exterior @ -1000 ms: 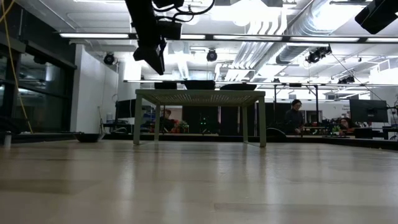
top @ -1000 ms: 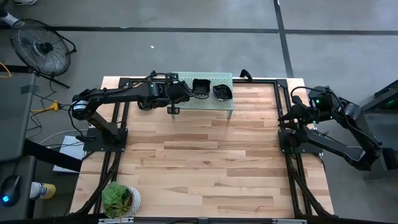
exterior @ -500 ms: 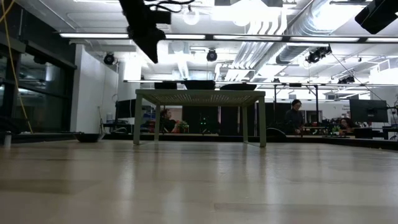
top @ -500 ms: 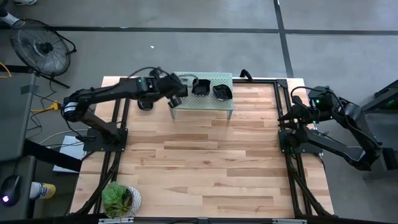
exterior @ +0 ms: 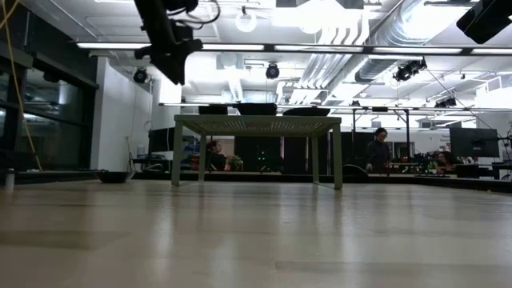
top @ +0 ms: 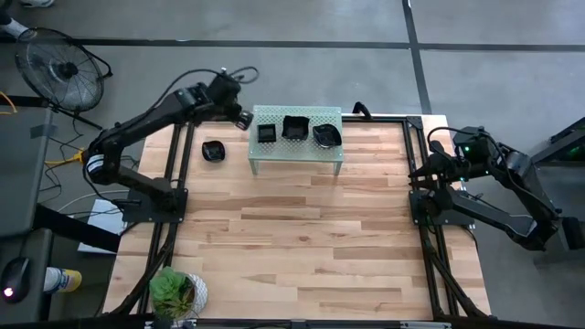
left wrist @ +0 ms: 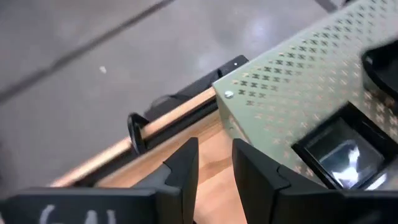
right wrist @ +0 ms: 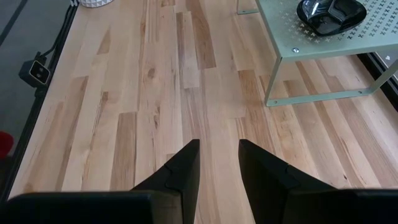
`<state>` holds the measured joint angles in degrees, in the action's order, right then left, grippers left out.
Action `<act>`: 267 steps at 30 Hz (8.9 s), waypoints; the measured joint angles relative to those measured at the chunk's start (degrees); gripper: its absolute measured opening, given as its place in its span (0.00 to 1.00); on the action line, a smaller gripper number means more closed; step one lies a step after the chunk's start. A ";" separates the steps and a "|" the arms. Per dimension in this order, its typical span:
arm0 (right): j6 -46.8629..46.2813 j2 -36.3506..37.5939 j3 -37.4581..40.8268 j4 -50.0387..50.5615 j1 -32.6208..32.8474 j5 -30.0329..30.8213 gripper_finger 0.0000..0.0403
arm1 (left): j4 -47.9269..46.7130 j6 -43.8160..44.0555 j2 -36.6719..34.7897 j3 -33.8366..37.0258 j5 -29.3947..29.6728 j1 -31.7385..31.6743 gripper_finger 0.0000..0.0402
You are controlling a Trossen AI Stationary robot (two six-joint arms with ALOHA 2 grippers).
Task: Pick & Place Mini shaped plates
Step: Stack the leaf shaped plate on top of the leaf shaped plate on the shelf
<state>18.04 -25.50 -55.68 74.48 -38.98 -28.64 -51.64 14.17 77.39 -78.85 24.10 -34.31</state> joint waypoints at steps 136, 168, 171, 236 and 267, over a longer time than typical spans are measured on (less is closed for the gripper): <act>0.01 0.00 -0.02 0.02 0.01 0.00 0.26 | 16.05 -38.34 -5.94 48.72 -6.76 1.71 0.48; 0.01 0.00 -0.01 0.01 0.02 0.00 0.26 | 19.15 -39.89 -5.88 48.81 -5.47 1.69 0.34; 0.00 0.00 -0.01 0.02 0.01 0.00 0.26 | 19.15 -39.89 -5.88 48.81 -5.49 1.69 0.30; 0.02 0.00 -0.02 0.00 0.02 0.00 0.26 | 5.73 -35.94 -7.99 33.07 6.25 1.71 0.00; -0.03 0.00 -0.01 -1.13 0.01 -0.01 0.26 | 8.22 -38.12 -13.82 10.69 19.68 22.27 0.00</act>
<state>18.01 -25.50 -55.69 73.35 -38.98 -28.65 -43.42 -23.95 63.57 -68.16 43.78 -12.04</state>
